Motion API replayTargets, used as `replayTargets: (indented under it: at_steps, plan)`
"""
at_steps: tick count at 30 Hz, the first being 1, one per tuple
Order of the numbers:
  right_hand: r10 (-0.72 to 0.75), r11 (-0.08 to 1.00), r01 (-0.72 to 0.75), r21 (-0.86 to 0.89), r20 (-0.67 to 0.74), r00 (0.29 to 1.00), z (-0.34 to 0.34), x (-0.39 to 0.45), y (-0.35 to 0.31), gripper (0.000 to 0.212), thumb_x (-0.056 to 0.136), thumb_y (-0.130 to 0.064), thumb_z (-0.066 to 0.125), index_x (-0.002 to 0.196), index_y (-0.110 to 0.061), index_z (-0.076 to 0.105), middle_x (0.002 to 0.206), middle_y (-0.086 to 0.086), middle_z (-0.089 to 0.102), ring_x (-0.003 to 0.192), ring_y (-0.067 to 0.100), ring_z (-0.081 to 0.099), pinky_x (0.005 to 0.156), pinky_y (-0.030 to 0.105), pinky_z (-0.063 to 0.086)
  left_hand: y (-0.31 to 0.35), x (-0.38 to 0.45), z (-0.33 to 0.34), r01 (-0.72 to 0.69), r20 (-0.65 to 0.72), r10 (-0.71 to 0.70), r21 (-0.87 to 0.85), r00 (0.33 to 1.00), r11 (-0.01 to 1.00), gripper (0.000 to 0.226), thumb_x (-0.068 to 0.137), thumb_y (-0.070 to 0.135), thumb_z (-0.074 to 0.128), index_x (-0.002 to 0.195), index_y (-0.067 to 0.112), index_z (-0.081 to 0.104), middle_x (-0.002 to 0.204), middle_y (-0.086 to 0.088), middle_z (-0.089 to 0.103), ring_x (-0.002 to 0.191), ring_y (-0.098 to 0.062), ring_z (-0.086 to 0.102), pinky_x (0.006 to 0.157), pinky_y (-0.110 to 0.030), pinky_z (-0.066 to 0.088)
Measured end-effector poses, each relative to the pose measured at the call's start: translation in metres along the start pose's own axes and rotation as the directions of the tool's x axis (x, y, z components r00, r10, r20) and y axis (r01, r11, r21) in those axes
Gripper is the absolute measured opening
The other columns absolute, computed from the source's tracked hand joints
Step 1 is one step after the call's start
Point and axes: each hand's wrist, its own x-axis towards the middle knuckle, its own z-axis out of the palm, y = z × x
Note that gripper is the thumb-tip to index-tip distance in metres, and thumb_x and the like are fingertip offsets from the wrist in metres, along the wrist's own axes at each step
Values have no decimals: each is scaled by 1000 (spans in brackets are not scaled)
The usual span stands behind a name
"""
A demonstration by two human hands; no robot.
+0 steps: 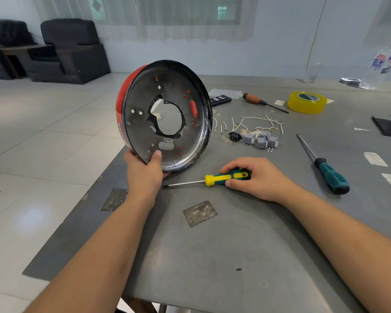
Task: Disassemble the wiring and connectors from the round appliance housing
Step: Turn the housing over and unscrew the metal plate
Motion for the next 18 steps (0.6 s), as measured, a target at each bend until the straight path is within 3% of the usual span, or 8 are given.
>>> replayTargets:
  at_steps: [6,10,13,16,18]
  plan:
    - [34,998,-32,-52,43,999,-1,0,-4,31,87,-32,79,117,-34,72,111,-20,68,106,0,60,90,17,45,2,-1,1,7,-2,-7,13,1000,1000,43,96,25,70,131,29,45,121,12,65,116,-24,68,95,-54,61]
    - [33,997,-32,-72,15,999,2,10,-12,24,91,-39,73,115,-32,73,107,-19,70,104,-4,60,83,5,40,1,-1,1,8,16,-8,8,1000,1000,42,98,24,70,130,33,44,120,13,66,113,-20,70,86,-46,65]
    - [-13,992,9,-128,-32,999,12,28,-29,21,93,-37,71,110,-26,74,103,-13,71,98,0,62,81,5,40,1,-2,1,3,15,-4,36,1000,999,41,99,24,69,129,34,44,117,15,64,111,-18,70,83,-43,66]
    - [-47,981,43,-188,-20,999,27,50,-49,14,92,-35,70,100,-25,75,95,-9,71,94,9,64,89,28,51,1,-1,1,1,19,-1,36,1000,999,40,100,21,69,128,33,44,116,14,65,110,-18,70,82,-43,66]
    - [9,986,-15,-165,-37,999,38,64,-60,11,90,-36,69,94,-27,74,89,-11,69,90,10,65,87,37,53,1,-2,1,-3,23,2,44,1000,999,40,99,21,69,128,32,44,114,14,65,111,-21,70,87,-48,65]
